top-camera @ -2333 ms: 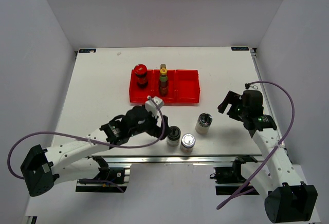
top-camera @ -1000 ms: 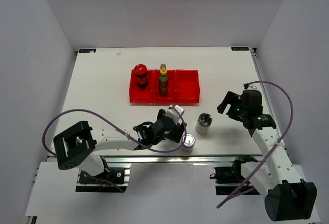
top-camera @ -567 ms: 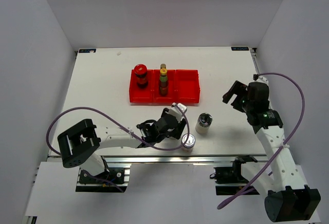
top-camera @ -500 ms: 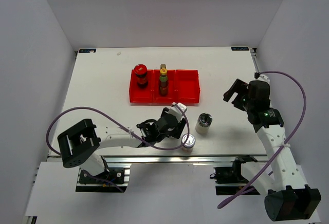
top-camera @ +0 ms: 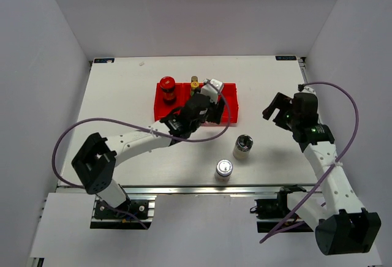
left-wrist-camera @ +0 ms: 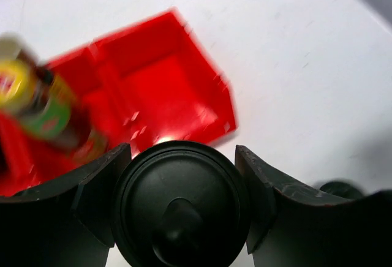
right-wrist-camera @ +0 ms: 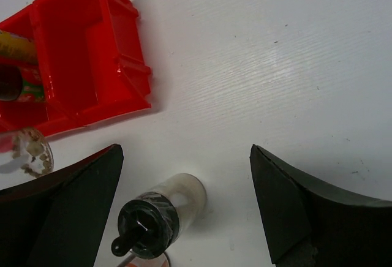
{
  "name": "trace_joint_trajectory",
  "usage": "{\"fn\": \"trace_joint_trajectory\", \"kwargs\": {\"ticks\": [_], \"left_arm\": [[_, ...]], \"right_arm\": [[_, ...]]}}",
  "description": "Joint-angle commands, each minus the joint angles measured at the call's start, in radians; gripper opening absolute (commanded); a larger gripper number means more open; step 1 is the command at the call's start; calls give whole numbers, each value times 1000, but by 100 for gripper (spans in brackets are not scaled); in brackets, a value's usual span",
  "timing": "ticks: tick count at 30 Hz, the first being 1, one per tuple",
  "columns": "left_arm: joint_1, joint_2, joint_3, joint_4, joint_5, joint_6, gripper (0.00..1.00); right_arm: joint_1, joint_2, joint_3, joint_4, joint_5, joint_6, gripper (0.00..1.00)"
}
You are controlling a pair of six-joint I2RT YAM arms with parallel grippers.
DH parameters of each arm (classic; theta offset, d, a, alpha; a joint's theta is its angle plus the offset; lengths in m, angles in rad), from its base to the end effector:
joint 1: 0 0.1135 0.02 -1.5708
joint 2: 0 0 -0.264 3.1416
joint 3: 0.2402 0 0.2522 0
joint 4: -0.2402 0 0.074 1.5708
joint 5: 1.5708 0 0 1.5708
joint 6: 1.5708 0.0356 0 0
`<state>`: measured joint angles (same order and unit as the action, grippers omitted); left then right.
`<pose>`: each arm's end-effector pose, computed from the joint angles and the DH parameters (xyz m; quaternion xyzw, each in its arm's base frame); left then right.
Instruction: Organize the condiment bottles
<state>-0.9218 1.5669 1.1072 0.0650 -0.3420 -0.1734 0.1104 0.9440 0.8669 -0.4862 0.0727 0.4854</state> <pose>0.2297 -0.2831 0.2812 0.2118 0.7977 -0.1637 0.5404 0.2056 0.0202 0.3098 0.1804 0.8566 0.1112 0.4705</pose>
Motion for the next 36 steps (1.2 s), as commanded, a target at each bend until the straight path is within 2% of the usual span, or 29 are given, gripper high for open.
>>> {"fn": "trace_joint_trajectory", "kwargs": {"ticks": [1,9,13,20,24,28,36], "left_arm": [[29,62,133,38,98,58,48],[93,322,407,10,150,104,48],[118,445,575,-20,147,110,48],[143,596,715,-16,132,140,50],[169,653,764,-37,133,120,51],[178,674,734,28,149,120,54],[196,752,773,53,146,88,58]], "right_arm": [[-3,42,-8,55,-14,-25,89],[-3,173,47,9,167,-24,89],[-3,191,34,104,129,-48,89],[-3,245,37,178,79,-70,89],[-5,275,38,181,87,-77,89],[-5,302,41,181,98,-82,89],[-3,358,55,193,58,-87,89]]}}
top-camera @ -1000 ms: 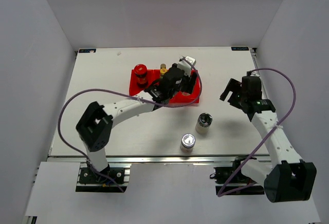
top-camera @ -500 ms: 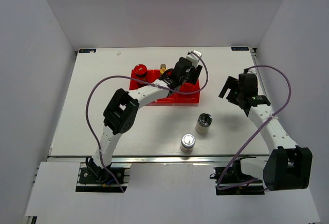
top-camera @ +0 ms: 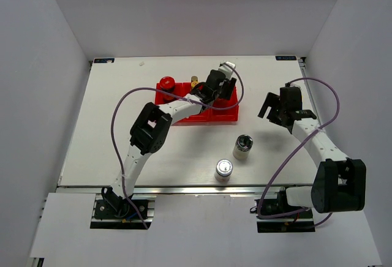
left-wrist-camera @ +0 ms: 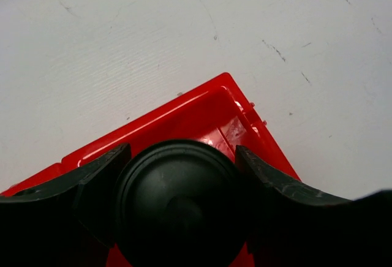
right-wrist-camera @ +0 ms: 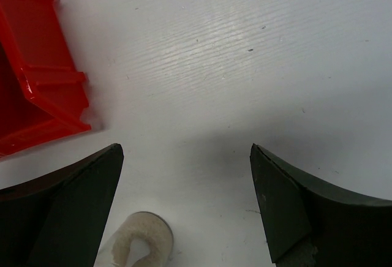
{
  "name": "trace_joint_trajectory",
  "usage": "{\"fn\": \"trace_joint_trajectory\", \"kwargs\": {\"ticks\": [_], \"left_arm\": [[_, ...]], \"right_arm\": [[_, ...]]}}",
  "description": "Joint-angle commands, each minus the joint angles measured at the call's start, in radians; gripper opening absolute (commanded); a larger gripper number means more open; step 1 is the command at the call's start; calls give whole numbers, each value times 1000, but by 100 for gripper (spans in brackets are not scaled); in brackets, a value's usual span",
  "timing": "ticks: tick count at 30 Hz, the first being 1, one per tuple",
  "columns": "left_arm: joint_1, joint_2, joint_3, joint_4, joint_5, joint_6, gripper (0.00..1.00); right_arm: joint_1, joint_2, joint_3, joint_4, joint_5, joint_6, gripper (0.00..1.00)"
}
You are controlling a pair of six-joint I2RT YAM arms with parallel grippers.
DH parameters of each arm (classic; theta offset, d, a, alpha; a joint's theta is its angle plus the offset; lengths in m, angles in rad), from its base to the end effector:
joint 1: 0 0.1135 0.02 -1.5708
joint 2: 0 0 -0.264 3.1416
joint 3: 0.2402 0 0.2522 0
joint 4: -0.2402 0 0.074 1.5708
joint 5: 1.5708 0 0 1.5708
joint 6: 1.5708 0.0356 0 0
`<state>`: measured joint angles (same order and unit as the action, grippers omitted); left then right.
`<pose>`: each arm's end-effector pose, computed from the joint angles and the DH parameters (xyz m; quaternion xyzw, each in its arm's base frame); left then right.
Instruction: Organize the condiment bottles
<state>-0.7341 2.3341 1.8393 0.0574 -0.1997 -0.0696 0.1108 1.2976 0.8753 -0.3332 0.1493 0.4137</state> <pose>0.4095 -0.3600 0.1946 0.2232 0.8110 -0.1315 0.5245 0.2752 0.0253 0.2472 0.1674 0.9006 0.0364 0.3996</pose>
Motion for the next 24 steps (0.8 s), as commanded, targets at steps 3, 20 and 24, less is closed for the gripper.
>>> {"fn": "trace_joint_trajectory", "kwargs": {"ticks": [3,20,24], "left_arm": [[10,-15,29,85,-12,-16,65],[10,-244,-37,20,31,-44,98],[9,-379,-67,-111,49,-93,98]], "right_arm": [[-5,6,47,42,-33,-16,89],[4,-336,-42,-22,-198,-59,89],[90,-417,-38,-130,-189,-95,89]]}}
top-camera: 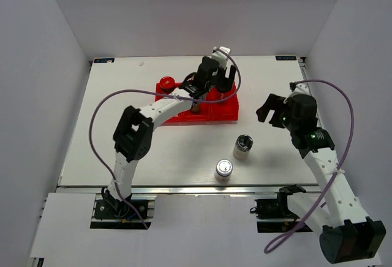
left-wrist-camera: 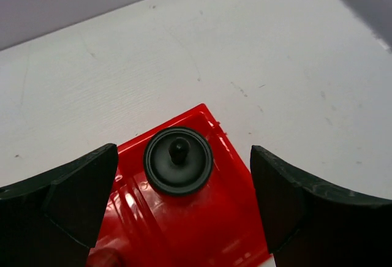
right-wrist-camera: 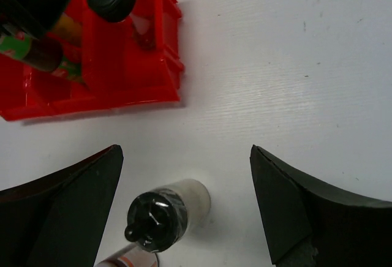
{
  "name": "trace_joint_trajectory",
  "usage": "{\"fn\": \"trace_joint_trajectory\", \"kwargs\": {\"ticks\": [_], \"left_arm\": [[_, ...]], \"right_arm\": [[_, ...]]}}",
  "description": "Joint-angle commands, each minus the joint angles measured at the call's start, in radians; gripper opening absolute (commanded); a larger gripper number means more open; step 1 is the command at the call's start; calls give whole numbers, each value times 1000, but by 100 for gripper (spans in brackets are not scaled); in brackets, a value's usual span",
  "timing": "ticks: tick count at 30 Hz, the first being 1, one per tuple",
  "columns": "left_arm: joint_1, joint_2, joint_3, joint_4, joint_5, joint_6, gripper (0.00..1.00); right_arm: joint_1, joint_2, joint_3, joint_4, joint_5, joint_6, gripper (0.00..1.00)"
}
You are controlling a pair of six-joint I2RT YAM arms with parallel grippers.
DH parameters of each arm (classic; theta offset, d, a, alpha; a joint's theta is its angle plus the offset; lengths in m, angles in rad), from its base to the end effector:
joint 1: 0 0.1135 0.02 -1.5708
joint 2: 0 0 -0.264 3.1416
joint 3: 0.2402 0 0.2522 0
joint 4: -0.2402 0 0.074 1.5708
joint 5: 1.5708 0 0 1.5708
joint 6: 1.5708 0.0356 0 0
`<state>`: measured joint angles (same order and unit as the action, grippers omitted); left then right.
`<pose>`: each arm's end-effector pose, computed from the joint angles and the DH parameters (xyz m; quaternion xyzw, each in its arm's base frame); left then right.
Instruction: Organize the condiment bottles
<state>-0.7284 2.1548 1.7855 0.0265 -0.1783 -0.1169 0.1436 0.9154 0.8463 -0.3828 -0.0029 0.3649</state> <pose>0.3910 -0.3403 0.2646 0.1961 0.7918 -0.1690 0.5532 0.2041 0.0296 0.3179 0.0928 0.8424 0.1347 0.5133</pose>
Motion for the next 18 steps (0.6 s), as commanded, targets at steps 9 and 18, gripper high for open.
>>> {"fn": "trace_joint_trajectory", "kwargs": {"ticks": [9,18], "left_arm": [[-51,-695,-479,-201,16,-225,98],[-62,-1154,-949,-347,-88,-449,98]], "right_arm": [[435,-29,-42,-218,257,78,89],[579,98,-82,-216,397,106,89]]}}
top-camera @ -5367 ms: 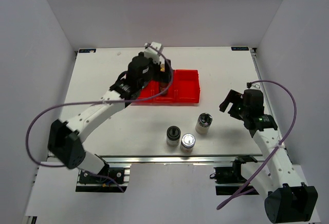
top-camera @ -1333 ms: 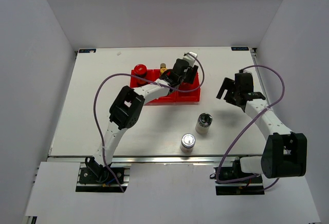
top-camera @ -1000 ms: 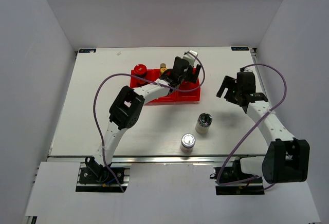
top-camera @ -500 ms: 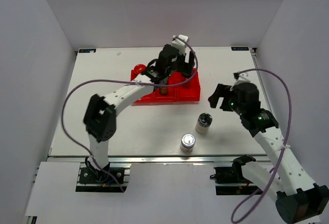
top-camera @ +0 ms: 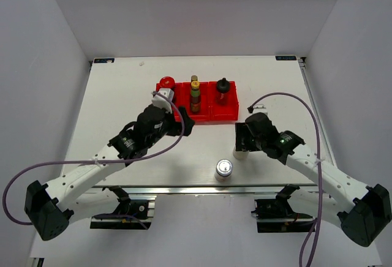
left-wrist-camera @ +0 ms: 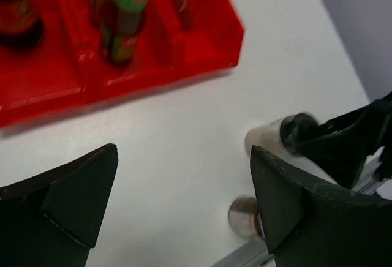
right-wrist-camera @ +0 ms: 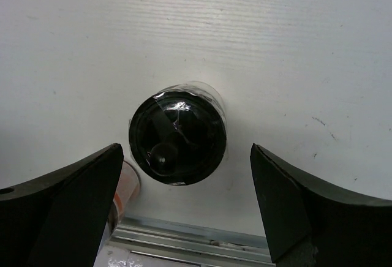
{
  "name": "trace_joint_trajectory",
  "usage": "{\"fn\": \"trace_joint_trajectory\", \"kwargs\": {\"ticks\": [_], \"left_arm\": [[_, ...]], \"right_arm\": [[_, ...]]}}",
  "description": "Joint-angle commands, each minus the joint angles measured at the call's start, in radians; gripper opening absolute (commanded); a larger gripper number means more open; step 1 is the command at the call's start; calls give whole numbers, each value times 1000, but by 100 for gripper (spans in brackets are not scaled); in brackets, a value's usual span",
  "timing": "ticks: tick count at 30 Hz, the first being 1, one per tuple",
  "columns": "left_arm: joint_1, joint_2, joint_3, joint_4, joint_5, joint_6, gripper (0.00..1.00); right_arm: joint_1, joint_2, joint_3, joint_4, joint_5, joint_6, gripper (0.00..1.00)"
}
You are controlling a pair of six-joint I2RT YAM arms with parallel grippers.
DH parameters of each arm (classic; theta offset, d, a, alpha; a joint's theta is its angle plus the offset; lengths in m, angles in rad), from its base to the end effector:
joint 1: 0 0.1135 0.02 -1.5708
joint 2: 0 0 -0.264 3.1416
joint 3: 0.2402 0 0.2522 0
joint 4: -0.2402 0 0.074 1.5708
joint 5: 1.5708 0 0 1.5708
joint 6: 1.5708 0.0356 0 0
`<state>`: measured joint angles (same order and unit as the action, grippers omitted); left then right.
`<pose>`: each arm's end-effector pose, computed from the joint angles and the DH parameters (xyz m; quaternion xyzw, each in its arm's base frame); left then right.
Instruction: Organize the condiment bottles
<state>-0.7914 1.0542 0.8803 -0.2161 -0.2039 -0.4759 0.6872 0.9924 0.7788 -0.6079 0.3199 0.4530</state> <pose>0.1752 -0.1670 0.3184 0.0739 0.8250 -0.2598 0.4964 0.1626 0.1190 0.2623 -0.0494 0.9193 0.0702 0.3841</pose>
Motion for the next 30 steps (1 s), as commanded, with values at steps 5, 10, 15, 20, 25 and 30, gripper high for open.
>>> {"fn": "trace_joint_trajectory", "kwargs": {"ticks": [5,10,15,20,25,30], "left_arm": [[1,-126,-119,-175,-62,-145,98],[1,-161,-178,-201,-55,-174,98],[1,-187,-196,-232,-89,-182,98],[1,-218,-181,-262,-130,-184,98],[1,-237,-193,-259,-143,-179,98],[1,-221,-205,-262,-154,-179,98]], "right_arm": [[48,61,-44,81,105,23,89],[48,113,-38,105,134,30,89],[46,144,-27,128,110,32,68],[46,117,-13,131,77,44,45],[48,63,80,183,65,-17,44],[46,170,238,241,100,-83,44]]}}
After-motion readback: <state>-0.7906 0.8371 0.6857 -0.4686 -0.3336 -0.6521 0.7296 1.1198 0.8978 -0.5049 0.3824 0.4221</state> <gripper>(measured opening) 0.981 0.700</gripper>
